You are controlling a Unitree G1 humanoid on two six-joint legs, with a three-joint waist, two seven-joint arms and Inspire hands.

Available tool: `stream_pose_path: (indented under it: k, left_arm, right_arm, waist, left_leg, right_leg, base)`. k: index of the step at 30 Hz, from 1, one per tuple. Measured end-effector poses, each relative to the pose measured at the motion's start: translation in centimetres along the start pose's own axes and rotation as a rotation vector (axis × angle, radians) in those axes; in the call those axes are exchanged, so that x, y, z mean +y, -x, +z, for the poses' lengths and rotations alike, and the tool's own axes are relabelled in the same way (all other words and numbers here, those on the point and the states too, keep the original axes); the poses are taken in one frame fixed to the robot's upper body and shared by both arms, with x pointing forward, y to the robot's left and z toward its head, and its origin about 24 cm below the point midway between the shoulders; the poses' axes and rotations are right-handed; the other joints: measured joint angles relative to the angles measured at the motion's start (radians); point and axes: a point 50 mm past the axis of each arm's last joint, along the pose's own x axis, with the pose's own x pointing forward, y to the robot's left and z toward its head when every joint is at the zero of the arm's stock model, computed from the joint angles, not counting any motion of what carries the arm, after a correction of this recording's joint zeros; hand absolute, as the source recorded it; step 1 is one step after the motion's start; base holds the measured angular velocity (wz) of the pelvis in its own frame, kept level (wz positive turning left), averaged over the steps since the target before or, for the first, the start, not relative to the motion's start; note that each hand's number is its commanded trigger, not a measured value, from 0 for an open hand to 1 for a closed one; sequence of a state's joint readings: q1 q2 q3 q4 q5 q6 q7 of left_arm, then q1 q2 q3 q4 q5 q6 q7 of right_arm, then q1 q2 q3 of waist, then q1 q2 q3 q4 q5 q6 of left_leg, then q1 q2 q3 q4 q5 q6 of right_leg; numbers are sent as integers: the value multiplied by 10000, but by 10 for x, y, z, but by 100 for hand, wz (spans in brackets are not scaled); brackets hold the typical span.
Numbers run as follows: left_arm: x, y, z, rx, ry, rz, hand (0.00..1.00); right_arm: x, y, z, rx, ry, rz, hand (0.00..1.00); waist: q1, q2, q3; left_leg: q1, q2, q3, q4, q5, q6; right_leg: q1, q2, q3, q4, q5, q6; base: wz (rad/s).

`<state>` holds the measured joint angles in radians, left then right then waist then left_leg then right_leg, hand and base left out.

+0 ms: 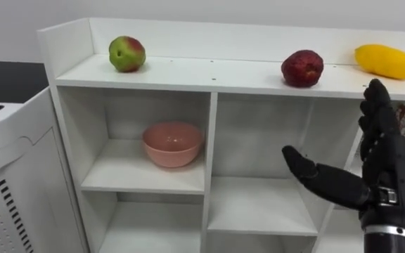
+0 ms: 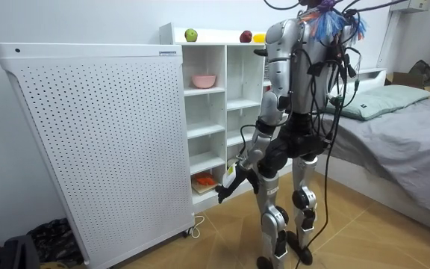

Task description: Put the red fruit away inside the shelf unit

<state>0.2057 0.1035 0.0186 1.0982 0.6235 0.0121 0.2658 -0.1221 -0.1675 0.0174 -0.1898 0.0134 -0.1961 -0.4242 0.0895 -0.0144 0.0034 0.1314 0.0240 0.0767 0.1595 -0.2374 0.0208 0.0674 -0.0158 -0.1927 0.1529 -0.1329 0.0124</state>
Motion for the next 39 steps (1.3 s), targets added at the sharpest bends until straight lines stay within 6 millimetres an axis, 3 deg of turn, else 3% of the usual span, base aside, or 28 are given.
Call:
stream_pose_path:
  k: [8,14,19,25,32,39]
  left_arm:
    - [8,-2,2,-63,110,190,0]
    - [8,-2,2,-70,77,156,0]
    - [10,-2,5,-109,80,75,0]
    - [11,-3,4,-61,35,105,0]
    - [11,-3,3,26,69,-103,0]
    - [8,-2,0,252,21,-356,0]
  right_arm:
    - [-15,-34,25,-1285,-19,-1089,0]
    - [-15,-41,23,-1266,36,-1335,0]
    - [-11,-54,21,-1223,35,-1431,0]
    - [-11,-59,15,-860,-63,-1423,0]
    - [-6,-79,16,-850,-17,-1507,0]
    - [-10,-82,10,-603,379,-1381,0]
  waist:
    - [-1,-368,-21]
    - [135,-542,-13]
    - [254,-480,38]
    - [280,-415,27]
    - [244,-416,17]
    - [277,-440,12]
  left_leg:
    - [-27,-2,-212,-4,1,-1]
    - [34,-7,-285,7,3,1]
    - [-60,-2,-284,66,8,-9]
    - [-183,4,-383,76,29,-40]
    - [-177,-5,-459,77,30,-37]
    - [-180,0,-504,79,32,-36]
  right_leg:
    - [26,4,-69,-7,-1,1]
    - [128,-2,-3,-27,-1,1]
    - [58,-2,1,-25,-1,1]
    - [-4,8,-47,-25,-1,1]
    - [6,-9,-137,-25,-1,1]
    - [15,-14,-210,-25,-1,1]
  base:
    - [4]
    - [4]
    - [0]
    - [6]
    - [1]
    - [2]
